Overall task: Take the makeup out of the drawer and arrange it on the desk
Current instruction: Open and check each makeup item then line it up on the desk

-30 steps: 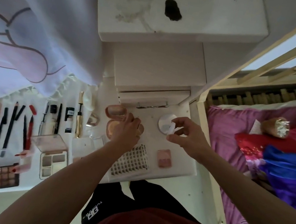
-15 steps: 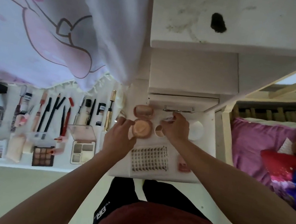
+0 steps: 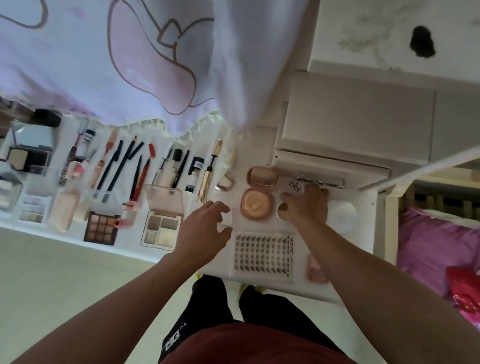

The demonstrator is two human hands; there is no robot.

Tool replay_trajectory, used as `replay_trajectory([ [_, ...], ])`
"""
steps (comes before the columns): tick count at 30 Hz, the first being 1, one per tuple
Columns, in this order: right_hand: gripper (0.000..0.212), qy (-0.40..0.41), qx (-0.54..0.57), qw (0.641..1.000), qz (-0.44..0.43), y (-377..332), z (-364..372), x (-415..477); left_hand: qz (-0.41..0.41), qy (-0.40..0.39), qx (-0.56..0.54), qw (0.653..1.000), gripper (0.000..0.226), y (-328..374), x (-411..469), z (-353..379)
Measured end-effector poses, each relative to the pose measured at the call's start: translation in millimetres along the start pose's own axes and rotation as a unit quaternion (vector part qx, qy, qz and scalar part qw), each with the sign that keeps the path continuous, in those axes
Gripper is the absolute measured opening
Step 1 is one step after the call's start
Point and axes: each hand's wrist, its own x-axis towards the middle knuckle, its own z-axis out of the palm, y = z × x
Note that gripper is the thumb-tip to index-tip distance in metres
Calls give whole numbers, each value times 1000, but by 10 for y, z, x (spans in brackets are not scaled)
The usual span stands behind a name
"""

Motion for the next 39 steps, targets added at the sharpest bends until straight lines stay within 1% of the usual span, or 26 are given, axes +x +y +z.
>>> replay_trajectory([
  [3,50,10,1,999,-46,81,-123,-113,-21,-27,-6,999,35,2,-34,88],
  [6,38,4,17,995,-103,257,-244,-328,-79,-63,-38,994,37,-9,-68,202],
  [8,28,-20,-30,991,-131,423,-298,-465,-123,-86,-53,987,42,-21,-97,284],
  [9,28,-42,-67,988,-133,498,-308,-512,-140,-96,-58,984,45,-47,-106,335],
  [12,41,-100,-154,977,-109,671,-284,-629,-181,-134,-96,969,48,-95,-129,487],
  [13,43,-108,-160,976,-100,693,-269,-656,-191,-137,-121,964,41,-115,-133,527],
  [15,42,-117,-140,980,-77,710,-232,-687,-209,-139,-173,952,8,-109,-140,571],
  [16,40,-124,-113,984,-62,698,-212,-691,-222,-138,-198,945,11,-101,-135,582],
  [17,34,-128,-85,987,-49,688,-195,-697,-231,-143,-227,935,6,-88,-146,577],
  [18,25,-128,-64,989,-39,682,-174,-693,-242,-149,-243,928,15,-78,-154,577],
  [19,23,-124,-46,991,-31,672,-156,-691,-250,-152,-254,922,33,-103,-145,605],
  [20,30,-123,-29,992,-21,679,-127,-680,-254,-152,-257,920,45,-112,-141,619],
  [22,38,-119,-10,993,-14,686,-87,-667,-254,-150,-262,919,54,-116,-141,617],
  [24,45,-130,1,991,-14,683,-70,-668,-256,-151,-286,911,55,-132,-138,608],
  [26,48,-150,20,988,-13,697,-67,-662,-257,-149,-302,906,54,-153,-153,592],
  [30,34,-222,157,962,7,751,-200,-644,-240,-162,-346,893,52,-195,-235,486],
  [32,33,-247,219,943,37,733,-348,-683,-193,-172,-381,888,56,-194,-281,333],
  [34,28,-263,261,925,81,703,-478,-715,-125,-186,-403,887,69,-190,-311,141],
  [36,25,-277,298,907,108,631,-569,-773,-69,-199,-420,883,83,-184,-340,-85],
  [37,23,-285,320,896,116,573,-608,-808,-49,-202,-425,881,86,-166,-350,-196],
  [39,19,-300,360,875,119,413,-653,-924,-19,-197,-448,872,79,-167,-366,-377],
])
